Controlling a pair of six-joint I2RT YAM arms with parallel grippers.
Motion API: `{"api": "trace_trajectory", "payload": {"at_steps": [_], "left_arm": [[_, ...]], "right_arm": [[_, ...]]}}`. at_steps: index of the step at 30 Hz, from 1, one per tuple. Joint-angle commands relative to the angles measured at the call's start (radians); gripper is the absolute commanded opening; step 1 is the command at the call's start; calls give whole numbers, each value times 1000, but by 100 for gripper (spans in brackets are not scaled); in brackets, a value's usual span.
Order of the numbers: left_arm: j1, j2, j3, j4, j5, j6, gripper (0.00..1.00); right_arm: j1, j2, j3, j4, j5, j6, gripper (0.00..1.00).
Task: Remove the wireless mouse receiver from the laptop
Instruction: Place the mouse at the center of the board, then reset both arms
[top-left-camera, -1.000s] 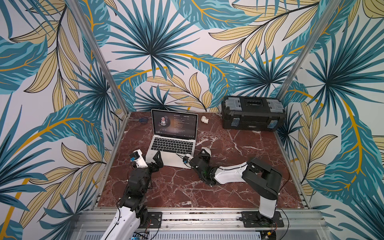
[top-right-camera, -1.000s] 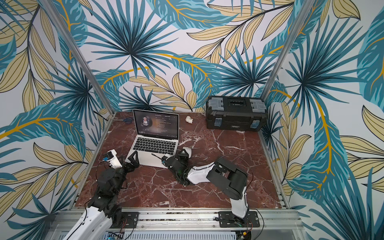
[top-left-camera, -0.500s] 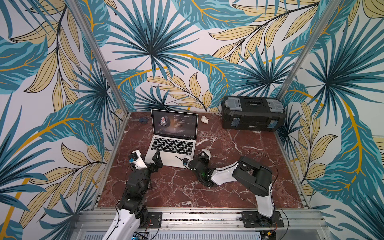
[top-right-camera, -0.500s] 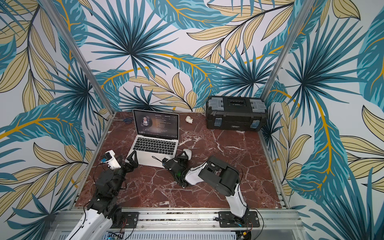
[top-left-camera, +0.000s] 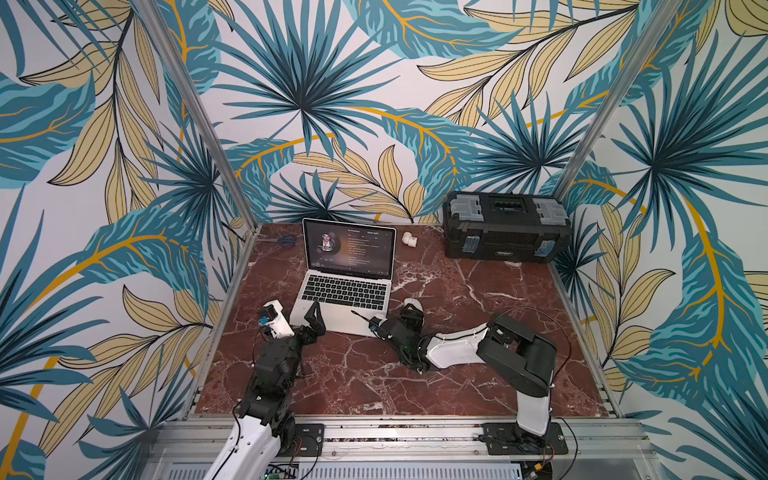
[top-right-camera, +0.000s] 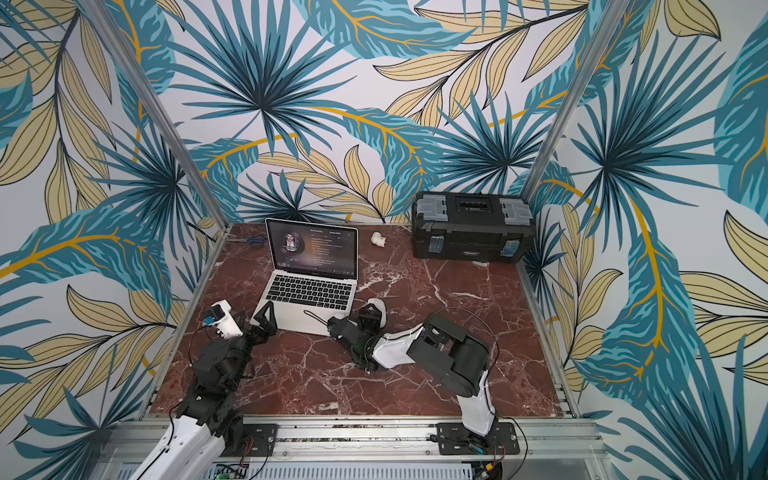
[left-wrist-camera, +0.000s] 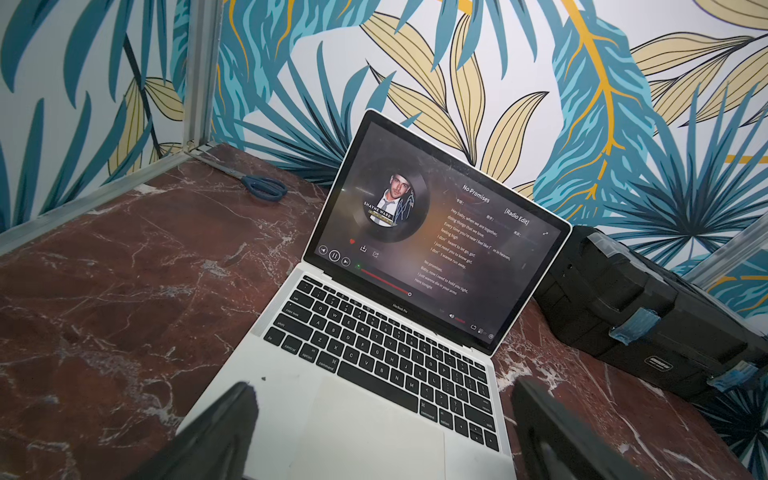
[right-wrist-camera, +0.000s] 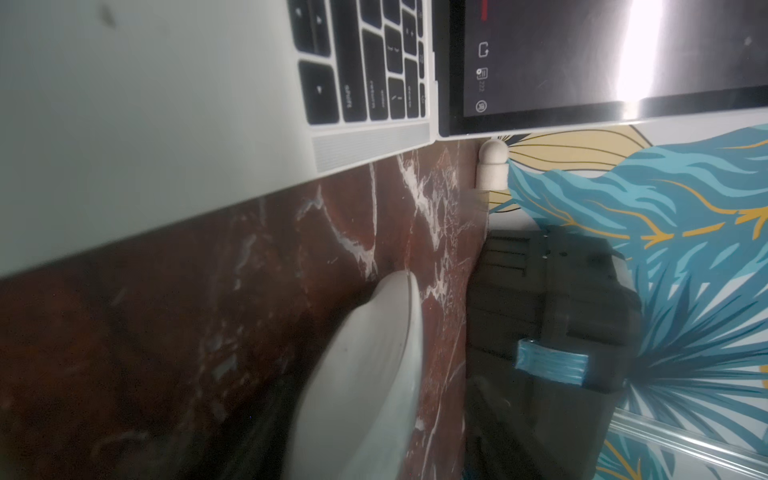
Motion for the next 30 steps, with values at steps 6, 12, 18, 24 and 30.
{"api": "trace_trajectory", "payload": {"at_steps": [6,12,18,24,30], "left_arm": [[91,371,155,119,-12,16,100],[112,650,313,51,-12,16,100],[139,753,124,575,23,470,100],[163,922,80,851,122,559,100],[163,1133,50,1145,174,588,100]], "right_arm": [[-128,-439,-59,-263,-506,400,100],[-446,-690,-263,-96,-384,639,99],[-719,-757,-500,312,-403,684,99],[-826,-574,-573,611,-461,659,99],[-907,-338,-637,992,-626,659,99]]}}
